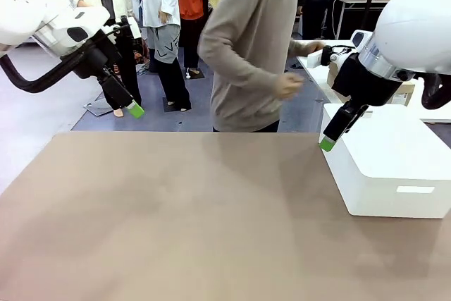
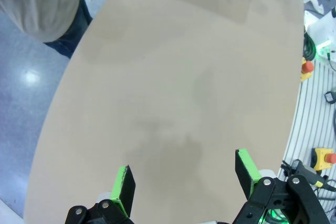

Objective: Pack the shoes into the box.
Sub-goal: Press down on the lid of the Shoes Box.

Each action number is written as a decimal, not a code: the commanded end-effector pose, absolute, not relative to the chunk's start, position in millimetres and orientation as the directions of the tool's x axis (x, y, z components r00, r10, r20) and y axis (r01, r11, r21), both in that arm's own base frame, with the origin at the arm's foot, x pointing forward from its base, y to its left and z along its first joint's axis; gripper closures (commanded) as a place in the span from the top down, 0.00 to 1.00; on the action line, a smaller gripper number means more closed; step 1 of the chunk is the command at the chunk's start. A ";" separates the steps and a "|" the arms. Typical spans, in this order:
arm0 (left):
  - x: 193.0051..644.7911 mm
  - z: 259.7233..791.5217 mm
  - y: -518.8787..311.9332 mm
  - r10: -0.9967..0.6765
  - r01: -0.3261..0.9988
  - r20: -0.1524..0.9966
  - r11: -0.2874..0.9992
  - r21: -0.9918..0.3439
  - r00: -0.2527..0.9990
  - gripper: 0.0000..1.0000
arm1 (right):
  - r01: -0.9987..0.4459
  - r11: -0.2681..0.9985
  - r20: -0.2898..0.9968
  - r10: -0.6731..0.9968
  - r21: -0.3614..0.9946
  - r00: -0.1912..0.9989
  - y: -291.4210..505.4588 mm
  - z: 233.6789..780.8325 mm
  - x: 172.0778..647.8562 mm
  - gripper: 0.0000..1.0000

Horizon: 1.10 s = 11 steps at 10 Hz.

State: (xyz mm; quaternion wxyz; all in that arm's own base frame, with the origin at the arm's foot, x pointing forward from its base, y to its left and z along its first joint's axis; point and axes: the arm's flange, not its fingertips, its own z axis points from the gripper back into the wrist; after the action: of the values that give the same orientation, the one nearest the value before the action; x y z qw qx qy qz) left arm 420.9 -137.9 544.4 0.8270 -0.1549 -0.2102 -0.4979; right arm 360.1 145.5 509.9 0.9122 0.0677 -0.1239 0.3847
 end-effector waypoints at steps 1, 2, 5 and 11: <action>420.7 545.7 -137.2 -0.753 0.884 0.504 0.465 -0.047 0.423 1.00 | -0.716 0.697 0.276 0.684 0.022 0.675 145.9 512.4 363.7 1.00; 420.7 545.7 -137.2 -0.753 0.884 0.504 0.465 -0.047 0.423 1.00 | -0.716 0.697 0.276 0.684 0.022 0.675 145.9 512.4 363.7 1.00; 420.7 545.7 -137.2 -0.753 0.884 0.504 0.465 -0.047 0.423 1.00 | -0.716 0.697 0.276 0.684 0.022 0.675 145.9 512.4 363.7 1.00; 420.7 545.7 -137.2 -0.753 0.884 0.504 0.465 -0.047 0.423 1.00 | -0.716 0.697 0.276 0.684 0.022 0.675 145.9 512.4 363.7 1.00</action>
State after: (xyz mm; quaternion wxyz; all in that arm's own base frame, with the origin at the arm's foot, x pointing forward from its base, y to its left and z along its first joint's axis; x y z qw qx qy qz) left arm 420.9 -137.9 544.4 0.8270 -0.1549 -0.2102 -0.4979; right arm 360.1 145.5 509.9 0.9122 0.0677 -0.1239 0.3847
